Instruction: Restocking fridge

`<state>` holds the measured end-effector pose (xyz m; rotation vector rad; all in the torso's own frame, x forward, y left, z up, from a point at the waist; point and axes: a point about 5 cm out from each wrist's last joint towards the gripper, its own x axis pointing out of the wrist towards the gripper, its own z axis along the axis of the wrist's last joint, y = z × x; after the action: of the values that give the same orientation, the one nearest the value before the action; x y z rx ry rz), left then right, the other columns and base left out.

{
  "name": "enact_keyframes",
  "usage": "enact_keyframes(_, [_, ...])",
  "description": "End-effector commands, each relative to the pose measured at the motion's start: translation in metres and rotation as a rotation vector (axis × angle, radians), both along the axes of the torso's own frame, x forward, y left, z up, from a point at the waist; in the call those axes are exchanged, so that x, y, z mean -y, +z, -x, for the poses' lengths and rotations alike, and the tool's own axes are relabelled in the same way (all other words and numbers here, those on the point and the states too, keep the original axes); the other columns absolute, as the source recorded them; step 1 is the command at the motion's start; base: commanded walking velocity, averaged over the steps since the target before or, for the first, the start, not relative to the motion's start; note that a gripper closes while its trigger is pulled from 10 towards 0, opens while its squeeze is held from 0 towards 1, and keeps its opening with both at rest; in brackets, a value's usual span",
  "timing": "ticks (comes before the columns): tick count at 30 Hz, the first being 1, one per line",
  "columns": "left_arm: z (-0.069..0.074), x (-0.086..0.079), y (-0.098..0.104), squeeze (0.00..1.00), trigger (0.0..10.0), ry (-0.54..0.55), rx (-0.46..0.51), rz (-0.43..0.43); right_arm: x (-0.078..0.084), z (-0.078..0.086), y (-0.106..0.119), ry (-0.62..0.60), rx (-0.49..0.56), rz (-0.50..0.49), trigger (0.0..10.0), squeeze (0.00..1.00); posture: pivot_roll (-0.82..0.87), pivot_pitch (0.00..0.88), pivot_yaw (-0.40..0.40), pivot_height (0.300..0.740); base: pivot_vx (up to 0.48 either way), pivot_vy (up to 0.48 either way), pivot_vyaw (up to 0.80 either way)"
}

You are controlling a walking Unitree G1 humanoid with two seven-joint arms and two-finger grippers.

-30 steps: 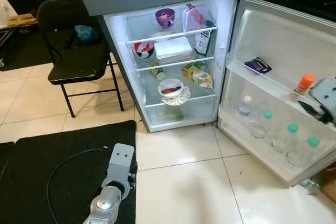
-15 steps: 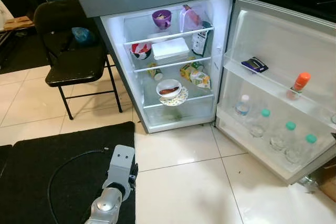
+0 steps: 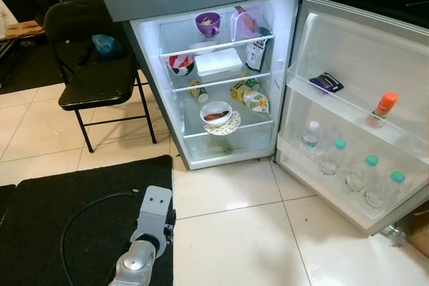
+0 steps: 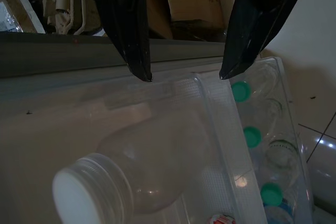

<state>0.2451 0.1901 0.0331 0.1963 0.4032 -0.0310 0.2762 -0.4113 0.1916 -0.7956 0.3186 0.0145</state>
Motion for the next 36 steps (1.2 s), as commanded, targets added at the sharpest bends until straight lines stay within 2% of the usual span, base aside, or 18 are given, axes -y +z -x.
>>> enact_keyframes(1, [0.004,0.001,-0.005,0.0,10.0,0.004,-0.023,0.004,-0.002,0.0,-0.008,0.01,-0.024,-0.004,10.0,0.0,-0.12,0.179,0.093,0.74,0.0,0.0,0.0])
enact_keyframes(9, [0.004,-0.001,-0.004,0.0,10.0,0.008,-0.02,0.0,-0.018,-0.013,-0.024,-0.001,-0.034,-0.002,10.0,0.0,-0.1,0.18,0.094,0.74,0.0,0.0,0.0])
enact_keyframes(17, [0.006,-0.003,-0.004,0.0,10.0,0.016,-0.018,-0.003,-0.018,-0.02,-0.025,-0.076,-0.007,0.073,10.0,0.0,-0.09,0.177,0.092,0.74,0.0,0.0,0.0])
enact_keyframes(20, [0.006,-0.004,-0.004,0.0,10.0,0.017,-0.018,-0.003,-0.017,-0.02,-0.025,-0.08,-0.007,0.072,10.0,0.0,-0.09,0.174,0.092,0.74,0.0,0.0,0.0])
enact_keyframes(23, [0.006,-0.004,-0.004,0.0,10.0,0.016,-0.018,-0.003,-0.018,-0.019,-0.029,-0.045,-0.062,0.056,10.0,0.0,-0.09,0.173,0.092,0.74,0.0,0.0,0.0])
enact_keyframes(25, [0.005,-0.003,-0.004,0.0,10.0,0.013,-0.017,-0.002,-0.023,-0.017,-0.035,0.022,-0.13,0.031,10.0,0.0,-0.1,0.171,0.091,0.74,0.0,0.0,0.0])
enact_keyframes(29, [0.005,-0.003,-0.004,0.0,10.0,0.012,-0.017,-0.001,-0.026,-0.016,-0.038,0.057,-0.153,0.008,10.0,0.0,-0.1,0.17,0.091,0.74,0.0,0.0,0.0])
enact_keyframes(36, [0.004,-0.001,-0.004,0.0,10.0,0.006,-0.018,0.001,-0.048,-0.021,-0.045,0.218,-0.21,-0.071,10.0,0.0,-0.1,0.17,0.093,0.74,0.0,0.0,0.0])
